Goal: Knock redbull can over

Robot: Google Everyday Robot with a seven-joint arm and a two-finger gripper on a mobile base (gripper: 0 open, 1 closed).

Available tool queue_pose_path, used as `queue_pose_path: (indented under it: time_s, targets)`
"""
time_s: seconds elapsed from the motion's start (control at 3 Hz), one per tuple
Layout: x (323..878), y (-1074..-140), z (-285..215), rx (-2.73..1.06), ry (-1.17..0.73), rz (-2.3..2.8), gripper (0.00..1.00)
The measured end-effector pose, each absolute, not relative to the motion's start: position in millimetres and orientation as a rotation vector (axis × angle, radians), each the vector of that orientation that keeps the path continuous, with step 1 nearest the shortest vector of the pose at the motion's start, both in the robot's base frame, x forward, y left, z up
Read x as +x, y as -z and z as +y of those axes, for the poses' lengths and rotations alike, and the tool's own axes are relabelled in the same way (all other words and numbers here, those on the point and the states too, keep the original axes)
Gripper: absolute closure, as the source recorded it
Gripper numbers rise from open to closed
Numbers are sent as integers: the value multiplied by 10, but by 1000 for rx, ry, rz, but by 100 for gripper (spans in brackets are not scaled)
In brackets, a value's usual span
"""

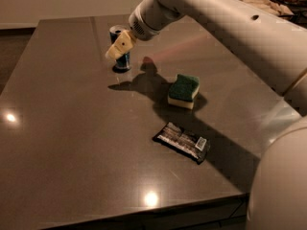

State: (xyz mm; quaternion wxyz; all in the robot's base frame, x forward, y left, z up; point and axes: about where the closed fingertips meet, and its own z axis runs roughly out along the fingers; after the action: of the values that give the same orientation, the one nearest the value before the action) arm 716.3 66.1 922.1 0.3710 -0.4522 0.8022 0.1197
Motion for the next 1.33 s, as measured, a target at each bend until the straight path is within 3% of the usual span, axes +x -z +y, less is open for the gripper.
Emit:
queue_pose_path:
  time_s: [0.33,1.33]
  targets:
    - [7241,-9182,819,-1176,-346,2049,0]
    - [7191,-9276,1003,-1215,-486,2026,64]
